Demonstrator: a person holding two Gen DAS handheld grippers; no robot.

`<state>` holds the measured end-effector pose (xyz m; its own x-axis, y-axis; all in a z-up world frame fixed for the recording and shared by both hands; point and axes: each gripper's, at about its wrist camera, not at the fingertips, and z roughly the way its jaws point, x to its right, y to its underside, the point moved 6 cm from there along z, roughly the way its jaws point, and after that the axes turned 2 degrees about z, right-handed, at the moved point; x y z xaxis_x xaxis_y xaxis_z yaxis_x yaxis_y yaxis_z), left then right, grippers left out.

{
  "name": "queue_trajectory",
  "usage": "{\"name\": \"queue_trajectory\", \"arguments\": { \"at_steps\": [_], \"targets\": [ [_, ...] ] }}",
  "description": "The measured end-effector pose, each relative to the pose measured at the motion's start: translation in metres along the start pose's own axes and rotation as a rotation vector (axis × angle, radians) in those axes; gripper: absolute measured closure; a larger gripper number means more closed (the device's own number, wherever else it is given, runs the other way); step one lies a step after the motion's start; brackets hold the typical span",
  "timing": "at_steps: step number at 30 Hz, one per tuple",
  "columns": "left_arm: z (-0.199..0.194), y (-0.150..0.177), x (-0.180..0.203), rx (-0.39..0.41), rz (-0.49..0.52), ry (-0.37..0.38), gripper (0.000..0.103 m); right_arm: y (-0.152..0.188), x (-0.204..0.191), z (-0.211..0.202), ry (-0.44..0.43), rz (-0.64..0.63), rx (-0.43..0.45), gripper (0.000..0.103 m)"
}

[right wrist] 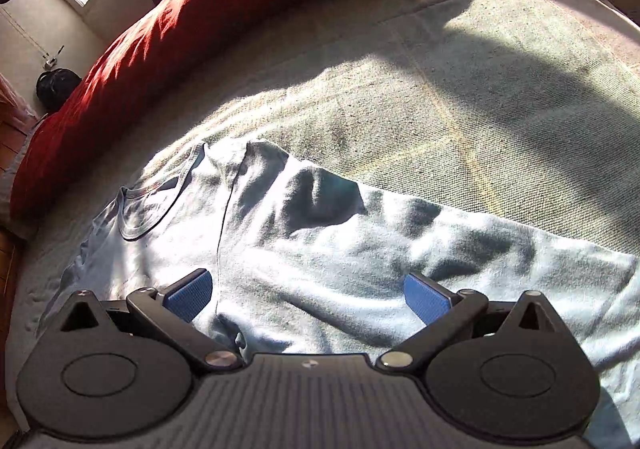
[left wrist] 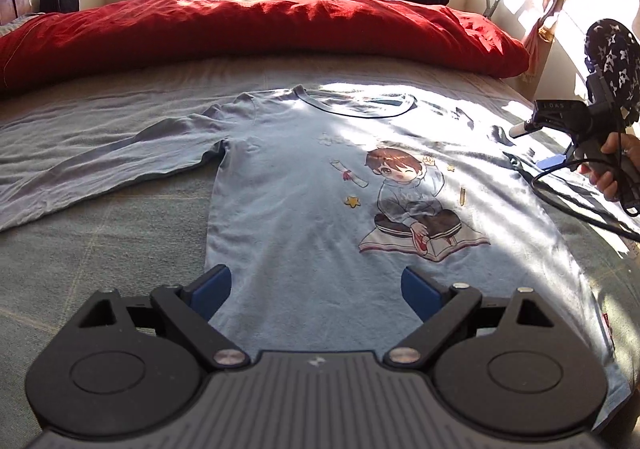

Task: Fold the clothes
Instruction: 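Move the open right tool over the shirt collar and shoulder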

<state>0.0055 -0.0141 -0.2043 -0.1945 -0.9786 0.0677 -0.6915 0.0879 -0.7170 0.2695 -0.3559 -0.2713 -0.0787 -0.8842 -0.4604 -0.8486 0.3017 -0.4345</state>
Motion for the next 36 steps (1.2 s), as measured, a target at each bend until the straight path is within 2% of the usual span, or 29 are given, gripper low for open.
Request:
{"name": "queue_trajectory", "arguments": {
  "at_steps": [3,9,13,16,18,21,26,31,35,36],
  "targets": [
    [0.006,-0.002,-0.005,0.0,-0.009,-0.003,0.011,-0.011,0.0,0.012,0.045,-0.079,0.059,0.0],
    [0.007,-0.006,-0.006,0.022,-0.015,0.009,0.011,-0.036,-0.001,0.013,0.07,-0.048,0.064,0.0],
    [0.002,-0.009,-0.008,0.044,-0.022,0.01,0.011,-0.038,-0.036,-0.001,-0.05,-0.052,0.049,0.0],
    [0.0,-0.009,-0.007,0.047,-0.022,0.012,0.011,-0.032,-0.059,0.017,-0.116,-0.06,-0.013,0.0],
    [-0.002,-0.008,-0.007,0.048,-0.02,0.014,0.011,-0.031,-0.065,0.035,-0.111,-0.075,-0.02,0.0],
    [-0.005,-0.007,-0.011,0.049,-0.028,0.01,0.011,-0.043,-0.058,0.066,-0.058,-0.069,0.003,0.0],
    [-0.008,-0.002,-0.017,0.042,-0.035,-0.003,0.011,-0.064,-0.051,0.058,-0.076,0.033,0.057,0.0],
    [-0.005,-0.002,-0.015,0.042,-0.046,0.016,0.011,-0.048,-0.073,0.037,-0.122,-0.019,0.0,0.0],
    [-0.001,0.001,-0.007,0.023,-0.036,0.048,0.011,-0.031,-0.081,0.049,-0.124,-0.056,-0.056,0.0],
    [-0.001,0.003,-0.006,0.015,-0.035,0.05,0.011,-0.032,-0.077,0.053,-0.111,-0.055,-0.048,0.0]
  ]
}}
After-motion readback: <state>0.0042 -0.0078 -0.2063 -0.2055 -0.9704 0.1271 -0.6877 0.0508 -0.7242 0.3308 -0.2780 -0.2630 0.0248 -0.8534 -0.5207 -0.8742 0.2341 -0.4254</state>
